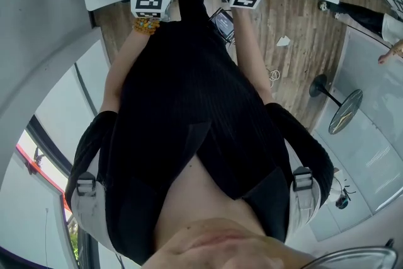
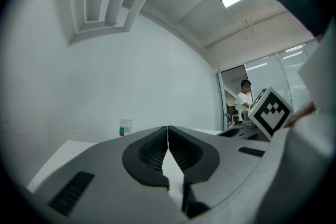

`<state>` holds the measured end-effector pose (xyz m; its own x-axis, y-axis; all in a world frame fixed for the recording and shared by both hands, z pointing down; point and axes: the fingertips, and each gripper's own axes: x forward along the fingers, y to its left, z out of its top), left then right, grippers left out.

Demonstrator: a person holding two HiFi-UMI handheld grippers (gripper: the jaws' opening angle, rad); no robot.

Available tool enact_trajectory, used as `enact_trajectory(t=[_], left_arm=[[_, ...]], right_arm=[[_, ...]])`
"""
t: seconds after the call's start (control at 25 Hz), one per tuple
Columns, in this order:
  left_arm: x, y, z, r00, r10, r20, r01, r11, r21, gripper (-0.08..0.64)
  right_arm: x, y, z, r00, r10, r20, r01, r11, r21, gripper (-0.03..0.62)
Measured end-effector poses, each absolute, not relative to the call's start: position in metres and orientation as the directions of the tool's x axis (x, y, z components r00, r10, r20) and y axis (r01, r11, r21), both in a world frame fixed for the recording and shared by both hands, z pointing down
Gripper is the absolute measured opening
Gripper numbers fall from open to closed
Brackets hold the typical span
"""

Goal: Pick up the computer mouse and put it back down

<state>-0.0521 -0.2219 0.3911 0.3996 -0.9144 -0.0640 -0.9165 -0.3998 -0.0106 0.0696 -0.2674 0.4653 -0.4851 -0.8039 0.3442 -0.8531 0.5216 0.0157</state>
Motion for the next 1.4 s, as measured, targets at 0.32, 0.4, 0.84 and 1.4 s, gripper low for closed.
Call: enact_trajectory(t=[0.32,0.4,0.84,1.4], left_arm=[[-0.061,-0.222,0.398,0.394,-0.918,-0.04,-0.919,-0.394,-0.015,0.014],[-0.063,-0.221,0.399,0.393,-0.919,-0.034,-0.919,-0.393,-0.021,0.014],[-0.068,-0.223,0.406,0.375,-0.927,-0.017,-0.927,-0.375,-0.019,0.014],[-0.071,-0.226,0.409,0.357,-0.934,-0.006,-0.933,-0.357,-0.042,0.014]], right_arm=[[0.055,-0.268,0.493,-0.505,-0.754,0.42,-0.837,0.547,-0.023,0.227],[0.053,-0.268,0.5,-0.503,-0.742,0.444,-0.835,0.549,-0.028,0.236],[0.051,-0.272,0.542,-0.489,-0.67,0.559,-0.829,0.555,-0.06,0.267],[0.053,-0.272,0.599,-0.453,-0.587,0.672,-0.827,0.559,-0.069,0.281]])
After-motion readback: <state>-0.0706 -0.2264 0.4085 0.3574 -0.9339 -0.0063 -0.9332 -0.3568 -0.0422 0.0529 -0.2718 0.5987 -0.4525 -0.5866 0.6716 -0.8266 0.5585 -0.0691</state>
